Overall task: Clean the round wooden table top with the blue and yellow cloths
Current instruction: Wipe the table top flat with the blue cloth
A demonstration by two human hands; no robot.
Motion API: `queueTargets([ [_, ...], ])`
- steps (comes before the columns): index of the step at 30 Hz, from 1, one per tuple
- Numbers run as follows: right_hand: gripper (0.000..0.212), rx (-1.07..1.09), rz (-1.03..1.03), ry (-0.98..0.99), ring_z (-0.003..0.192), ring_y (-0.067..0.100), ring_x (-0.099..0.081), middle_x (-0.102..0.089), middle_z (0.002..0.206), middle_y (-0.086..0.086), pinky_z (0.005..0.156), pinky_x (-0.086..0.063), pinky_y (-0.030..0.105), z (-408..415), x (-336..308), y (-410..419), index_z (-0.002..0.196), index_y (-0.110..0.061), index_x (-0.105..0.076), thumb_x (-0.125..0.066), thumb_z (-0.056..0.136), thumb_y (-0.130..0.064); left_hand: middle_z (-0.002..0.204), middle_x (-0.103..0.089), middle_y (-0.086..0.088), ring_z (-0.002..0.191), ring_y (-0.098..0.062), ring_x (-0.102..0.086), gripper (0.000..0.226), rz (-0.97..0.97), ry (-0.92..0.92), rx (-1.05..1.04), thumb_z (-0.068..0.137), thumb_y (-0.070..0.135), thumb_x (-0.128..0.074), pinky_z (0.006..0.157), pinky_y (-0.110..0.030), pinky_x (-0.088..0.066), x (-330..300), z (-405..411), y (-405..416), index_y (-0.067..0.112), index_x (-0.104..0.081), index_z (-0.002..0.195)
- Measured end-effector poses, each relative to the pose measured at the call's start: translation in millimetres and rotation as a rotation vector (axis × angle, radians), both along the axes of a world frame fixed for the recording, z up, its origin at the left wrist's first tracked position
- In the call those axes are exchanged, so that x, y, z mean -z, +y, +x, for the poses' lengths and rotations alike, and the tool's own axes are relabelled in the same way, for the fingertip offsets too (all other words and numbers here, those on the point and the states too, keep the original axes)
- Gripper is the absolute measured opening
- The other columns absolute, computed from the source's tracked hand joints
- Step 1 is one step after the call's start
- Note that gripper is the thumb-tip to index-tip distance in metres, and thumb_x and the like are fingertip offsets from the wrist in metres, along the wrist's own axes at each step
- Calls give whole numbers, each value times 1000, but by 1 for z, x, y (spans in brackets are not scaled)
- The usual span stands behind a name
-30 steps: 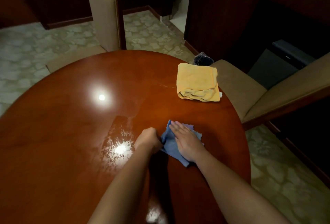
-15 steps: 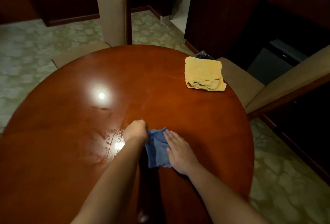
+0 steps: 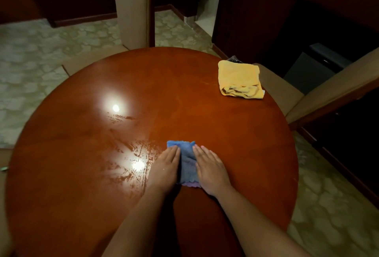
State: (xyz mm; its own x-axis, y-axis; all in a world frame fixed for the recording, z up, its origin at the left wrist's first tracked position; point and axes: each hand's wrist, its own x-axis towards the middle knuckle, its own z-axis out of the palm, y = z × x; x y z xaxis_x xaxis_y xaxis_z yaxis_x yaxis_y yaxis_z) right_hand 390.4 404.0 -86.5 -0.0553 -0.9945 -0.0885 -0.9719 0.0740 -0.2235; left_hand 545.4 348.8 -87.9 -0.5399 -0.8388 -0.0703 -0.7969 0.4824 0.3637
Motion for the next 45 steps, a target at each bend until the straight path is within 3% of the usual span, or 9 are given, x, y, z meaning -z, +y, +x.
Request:
queueTargets([
  [3, 54, 44, -18, 123, 119, 20, -58, -64, 125, 0, 102, -43, 38, -5, 1, -1, 120, -12, -66, -28, 88, -33, 146, 18, 3, 145, -14, 6, 71, -131, -260, 178, 98, 39, -34, 112, -33, 15, 0, 11, 6, 13, 15, 142],
  [6, 53, 137, -43, 116, 124, 22, -54, -62, 128, 3, 110, -31, 38, 0, 2, -4, 120, -12, -66, -27, 89, -31, 154, -7, 2, 146, -18, -13, 67, -125, -269, 174, 96, 36, -42, 119, -37, 2, -3, 8, 0, 10, -13, 150],
  [10, 51, 94, -15, -26, 120, 19, -58, -60, 130, 4, 92, -52, 38, 7, 4, -11, 125, -10, -62, -31, 88, -27, 116, -66, -12, 109, -27, -63, 39, -122, -123, 88, 80, 20, -57, 104, -38, -37, -5, -1, -11, 2, -65, 114],
  [15, 55, 27, 20, 22, 124, 18, -54, -57, 134, 6, 100, -42, 31, 4, 11, -12, 129, -6, -57, -28, 93, -35, 152, 2, 0, 145, -17, -5, 73, 26, -214, -8, 85, 41, 8, 118, -38, 0, -1, -13, -3, 10, -9, 148],
  [19, 64, -45, 14, 56, 130, 22, -48, -50, 141, 10, 105, -27, 34, 2, 15, -24, 136, -5, -49, -6, 102, -37, 140, -49, -10, 131, -22, -45, 56, -16, -227, -80, 92, 33, -26, 108, -44, -19, 8, -11, -8, 4, -54, 131],
  [32, 59, -426, -45, 4, 120, 22, -57, -59, 131, 10, 92, -51, 40, 65, 22, -175, 123, -5, -63, -32, 83, -36, 142, -47, -11, 130, -23, -47, 62, -56, -397, -393, 89, 32, -20, 108, -44, -19, 8, 63, -101, 3, -52, 133],
  [35, 81, -481, -33, 78, 144, 21, -23, -24, 156, 10, 116, -19, 34, 74, 17, -212, 147, -5, -29, -2, 81, -43, 159, -3, -2, 147, -15, -5, 74, -52, -444, -396, 86, 38, 10, 116, -42, 3, 7, 70, -135, 11, -9, 151],
  [37, 90, -486, 39, 110, 147, 16, 2, 1, 160, 5, 116, 6, 30, 79, 12, -234, 152, -10, -3, 17, 71, -45, 159, 7, -1, 146, -13, 7, 61, -64, -423, -407, 96, 37, 2, 118, -43, 6, 9, 75, -160, 14, 2, 152],
  [45, 81, -321, 41, 216, 146, 13, 10, 7, 160, 2, 116, 10, 34, 94, 14, -309, 152, -13, 5, 18, 80, -46, 160, 6, 1, 146, -10, 7, 57, -108, -361, -245, 100, 35, -10, 118, -44, 6, 14, 91, -264, 15, 2, 152],
])
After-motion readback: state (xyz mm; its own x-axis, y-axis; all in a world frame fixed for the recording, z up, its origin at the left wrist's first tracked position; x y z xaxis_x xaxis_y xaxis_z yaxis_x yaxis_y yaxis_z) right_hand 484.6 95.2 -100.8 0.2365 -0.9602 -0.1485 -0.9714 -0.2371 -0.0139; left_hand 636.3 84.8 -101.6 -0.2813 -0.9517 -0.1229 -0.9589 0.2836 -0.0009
